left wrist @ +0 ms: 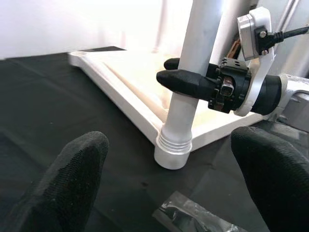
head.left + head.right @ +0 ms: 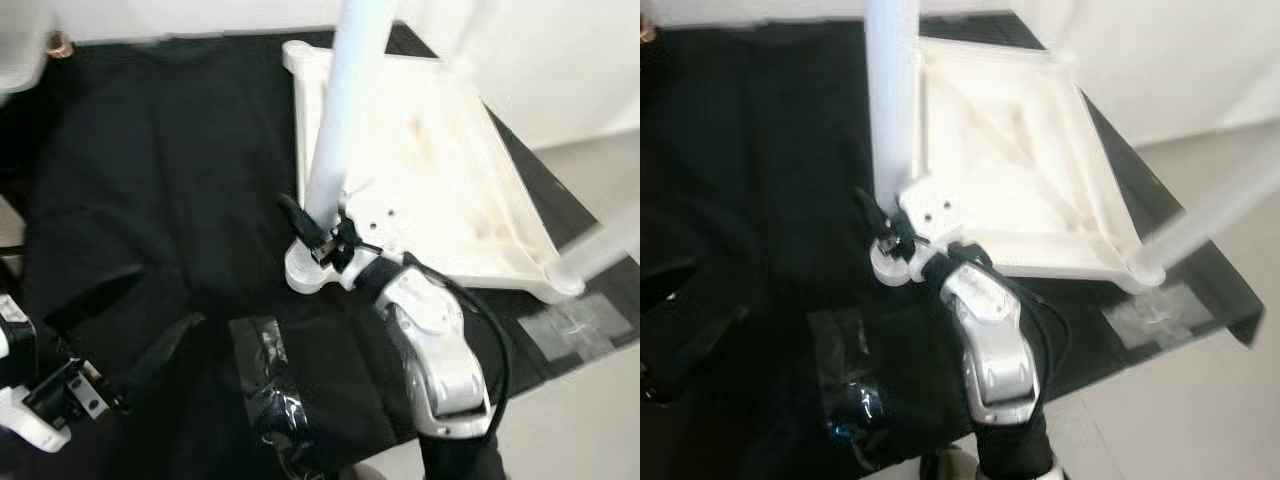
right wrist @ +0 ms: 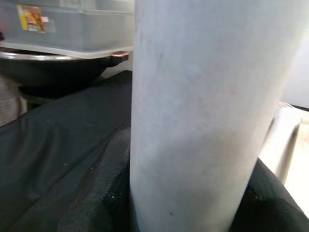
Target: Building children table
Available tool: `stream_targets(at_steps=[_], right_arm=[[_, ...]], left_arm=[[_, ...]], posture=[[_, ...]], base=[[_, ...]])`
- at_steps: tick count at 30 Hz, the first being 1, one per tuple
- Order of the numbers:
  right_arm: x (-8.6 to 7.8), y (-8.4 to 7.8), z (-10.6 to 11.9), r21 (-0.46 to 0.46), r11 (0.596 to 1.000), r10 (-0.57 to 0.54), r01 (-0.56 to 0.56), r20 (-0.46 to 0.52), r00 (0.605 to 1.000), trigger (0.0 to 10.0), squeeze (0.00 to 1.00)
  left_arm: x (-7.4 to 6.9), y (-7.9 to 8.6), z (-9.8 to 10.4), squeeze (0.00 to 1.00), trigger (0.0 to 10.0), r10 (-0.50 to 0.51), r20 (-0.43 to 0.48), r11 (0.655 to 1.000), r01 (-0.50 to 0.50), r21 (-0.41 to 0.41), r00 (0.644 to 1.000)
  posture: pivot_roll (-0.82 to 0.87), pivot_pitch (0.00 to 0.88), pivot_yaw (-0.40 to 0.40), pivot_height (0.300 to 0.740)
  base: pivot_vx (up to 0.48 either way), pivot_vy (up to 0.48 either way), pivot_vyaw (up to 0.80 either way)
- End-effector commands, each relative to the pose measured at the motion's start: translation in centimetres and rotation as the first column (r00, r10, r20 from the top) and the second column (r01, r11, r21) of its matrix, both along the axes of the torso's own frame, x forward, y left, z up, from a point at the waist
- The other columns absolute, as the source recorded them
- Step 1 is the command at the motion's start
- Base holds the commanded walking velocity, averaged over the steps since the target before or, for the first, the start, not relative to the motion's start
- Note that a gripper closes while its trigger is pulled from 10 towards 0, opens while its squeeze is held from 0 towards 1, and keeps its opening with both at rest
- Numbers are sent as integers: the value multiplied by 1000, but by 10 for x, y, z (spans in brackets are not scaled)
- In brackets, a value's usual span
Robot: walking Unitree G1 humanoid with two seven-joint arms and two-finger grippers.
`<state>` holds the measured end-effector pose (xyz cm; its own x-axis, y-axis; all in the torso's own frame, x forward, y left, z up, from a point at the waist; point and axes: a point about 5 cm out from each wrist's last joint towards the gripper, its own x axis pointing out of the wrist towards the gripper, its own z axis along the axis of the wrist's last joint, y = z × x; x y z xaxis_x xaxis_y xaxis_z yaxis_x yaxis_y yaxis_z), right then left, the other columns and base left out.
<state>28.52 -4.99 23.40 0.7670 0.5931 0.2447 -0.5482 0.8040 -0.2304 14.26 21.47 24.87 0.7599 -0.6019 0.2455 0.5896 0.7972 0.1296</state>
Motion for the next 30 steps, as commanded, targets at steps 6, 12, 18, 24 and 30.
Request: stream_targets(at_steps=[6,12,18,24,30], right_arm=[[0,16,-49,-138,990,-23,-17,-287,958,7059,0],[17,11,-12,-27,998,52,-59,-212,976,10000,1000],[28,5,16,-31,968,243,-247,-108,964,10000,1000],[36,-16,37,-254,795,553,-550,-67,830,10000,0],[61,-34,66,-303,675,680,-673,-97,727,10000,0]], left_arm=[[0,-3,-3,0,10000,-24,-15,1000,24,6,1000],[-1,-3,-3,0,10000,-20,-17,1000,20,10,1000],[-3,-5,-3,0,10000,-20,-21,1000,20,7,1000],[-6,-7,-4,0,10000,-19,-28,1000,19,0,999],[-11,-8,-5,0,10000,-9,-39,1000,9,-2,999]], posture=[[177,295,-138,740],[180,305,-143,740],[179,318,-151,740],[189,331,-159,740],[198,347,-168,740]], base=[[0,0,0],[0,0,0],[0,0,0],[0,0,0],[0,0,0]])
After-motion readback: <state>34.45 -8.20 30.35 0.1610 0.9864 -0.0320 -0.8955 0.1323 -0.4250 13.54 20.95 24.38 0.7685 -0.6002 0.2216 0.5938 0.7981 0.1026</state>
